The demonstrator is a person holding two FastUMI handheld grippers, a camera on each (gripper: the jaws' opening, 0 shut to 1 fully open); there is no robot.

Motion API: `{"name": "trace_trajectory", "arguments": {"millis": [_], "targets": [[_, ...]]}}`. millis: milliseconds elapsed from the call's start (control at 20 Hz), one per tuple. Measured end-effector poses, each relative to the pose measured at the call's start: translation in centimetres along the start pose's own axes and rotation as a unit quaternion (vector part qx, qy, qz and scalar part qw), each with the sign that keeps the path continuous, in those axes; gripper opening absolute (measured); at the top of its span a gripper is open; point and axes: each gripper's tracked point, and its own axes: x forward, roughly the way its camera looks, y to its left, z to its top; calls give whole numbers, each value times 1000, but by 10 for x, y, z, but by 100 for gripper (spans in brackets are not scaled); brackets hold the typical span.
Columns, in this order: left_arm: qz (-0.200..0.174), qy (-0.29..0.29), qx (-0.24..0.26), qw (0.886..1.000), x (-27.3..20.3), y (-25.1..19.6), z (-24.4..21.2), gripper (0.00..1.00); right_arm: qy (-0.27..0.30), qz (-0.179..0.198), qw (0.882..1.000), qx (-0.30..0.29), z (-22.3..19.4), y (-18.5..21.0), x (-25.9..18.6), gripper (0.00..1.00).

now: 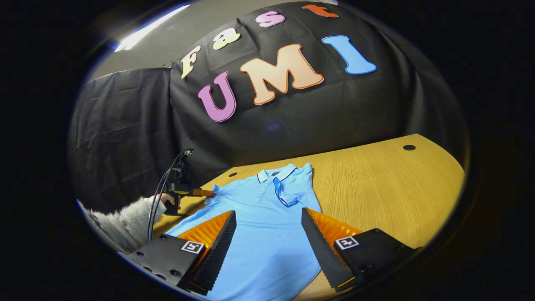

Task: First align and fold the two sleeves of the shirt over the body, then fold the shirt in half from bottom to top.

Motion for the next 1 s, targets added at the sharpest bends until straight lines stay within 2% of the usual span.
{"name": "trace_trajectory", "arguments": {"millis": [50,200,350,450,500,800,1000], "targets": [[4,0,-1,1000,0,0,0,1,0,0,1000,0,0,0,0,98],[16,-7,9,1000,-5,-7,12,0,2,0,1000,1,-1,-2,1,98],[17,-35,41,998,-12,-27,37,0,3,0,1000,1,-2,-3,1,98],[4,-49,62,997,-15,-51,52,0,4,0,1000,3,-2,-4,1,94],[-6,-54,72,996,-15,-65,56,0,6,0,1000,3,-3,-4,2,98],[-66,-59,116,989,-4,-157,70,0,9,4,1000,2,-5,-1,2,98],[-76,-56,131,987,8,-189,69,1,9,0,1000,0,-6,-3,1,98]]}}
